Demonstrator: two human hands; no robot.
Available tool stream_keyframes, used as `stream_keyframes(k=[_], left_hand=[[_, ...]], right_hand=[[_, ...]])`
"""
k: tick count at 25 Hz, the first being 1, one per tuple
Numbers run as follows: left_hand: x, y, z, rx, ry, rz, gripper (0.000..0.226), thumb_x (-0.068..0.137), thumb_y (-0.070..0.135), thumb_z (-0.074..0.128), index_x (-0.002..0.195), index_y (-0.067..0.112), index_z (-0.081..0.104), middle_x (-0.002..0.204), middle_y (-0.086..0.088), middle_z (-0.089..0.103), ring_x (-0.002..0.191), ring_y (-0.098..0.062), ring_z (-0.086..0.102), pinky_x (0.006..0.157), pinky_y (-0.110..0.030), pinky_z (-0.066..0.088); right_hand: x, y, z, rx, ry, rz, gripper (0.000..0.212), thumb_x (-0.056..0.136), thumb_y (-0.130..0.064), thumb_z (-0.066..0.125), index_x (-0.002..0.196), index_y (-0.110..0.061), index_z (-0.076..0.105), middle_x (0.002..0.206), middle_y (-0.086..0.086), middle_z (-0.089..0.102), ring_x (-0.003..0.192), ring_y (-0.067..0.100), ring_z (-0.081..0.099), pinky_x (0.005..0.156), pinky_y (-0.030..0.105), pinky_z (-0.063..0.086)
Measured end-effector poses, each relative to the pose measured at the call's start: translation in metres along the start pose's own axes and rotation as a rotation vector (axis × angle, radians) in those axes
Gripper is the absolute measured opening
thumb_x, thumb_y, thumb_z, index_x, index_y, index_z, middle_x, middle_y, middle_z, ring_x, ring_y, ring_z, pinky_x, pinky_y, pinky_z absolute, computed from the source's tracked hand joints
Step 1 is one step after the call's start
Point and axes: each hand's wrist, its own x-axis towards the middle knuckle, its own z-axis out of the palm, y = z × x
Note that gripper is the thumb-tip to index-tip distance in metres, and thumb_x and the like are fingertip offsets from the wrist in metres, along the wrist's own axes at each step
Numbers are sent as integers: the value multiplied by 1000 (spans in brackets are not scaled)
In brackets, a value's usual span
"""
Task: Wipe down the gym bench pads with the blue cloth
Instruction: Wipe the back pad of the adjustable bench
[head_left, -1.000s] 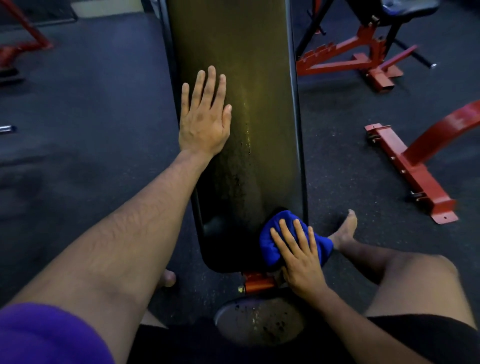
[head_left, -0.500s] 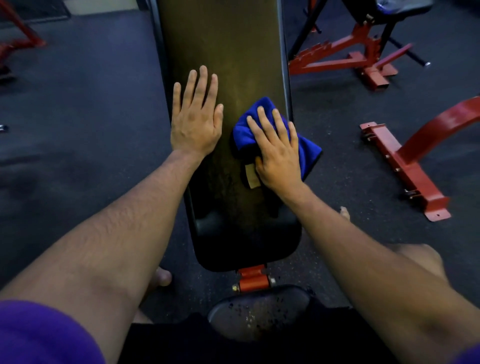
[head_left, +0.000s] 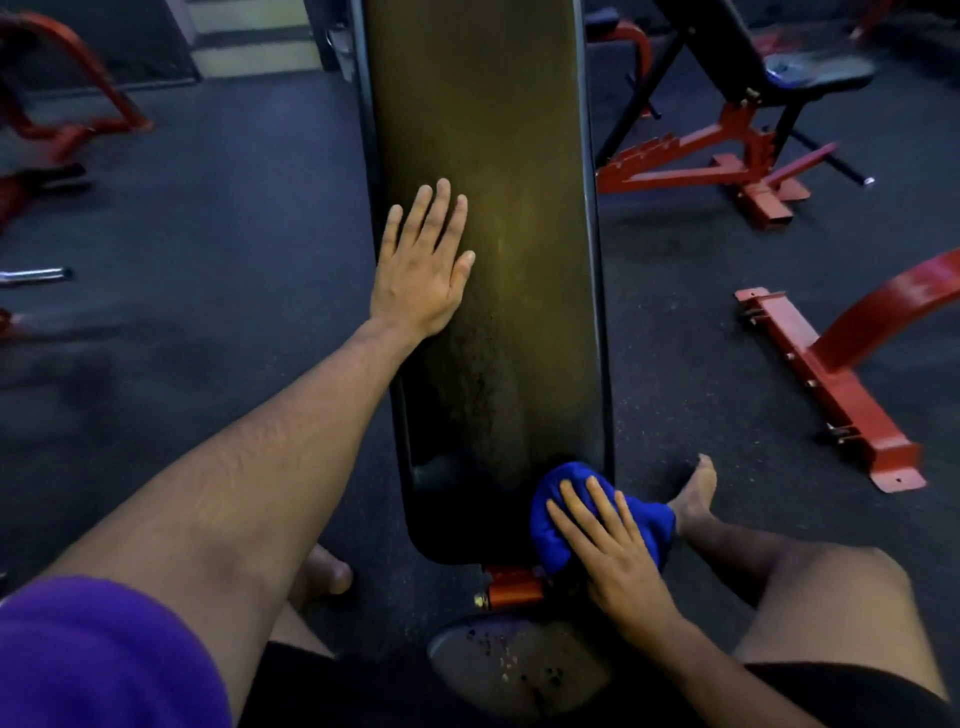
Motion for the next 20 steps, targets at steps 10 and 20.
stream_keyframes(k=[10, 20], left_hand=[[-71, -1, 5, -423, 126, -291, 62, 107, 33, 29, 162, 7, 14, 171, -10, 10, 158, -20, 4, 129, -44, 2], [-222, 73, 69, -244, 148, -279, 63, 108, 39, 31, 155, -3, 30, 165, -22, 24, 156, -34, 18, 128, -46, 14]], right_hand=[[210, 17, -138, 332, 379, 71, 82, 73, 3, 48, 152, -8, 32, 163, 9, 19, 152, 28, 11, 123, 44, 16], [310, 0, -111, -265, 179, -198, 70, 88, -30, 53, 154, -27, 28, 164, 0, 18, 152, 27, 8, 121, 53, 8]])
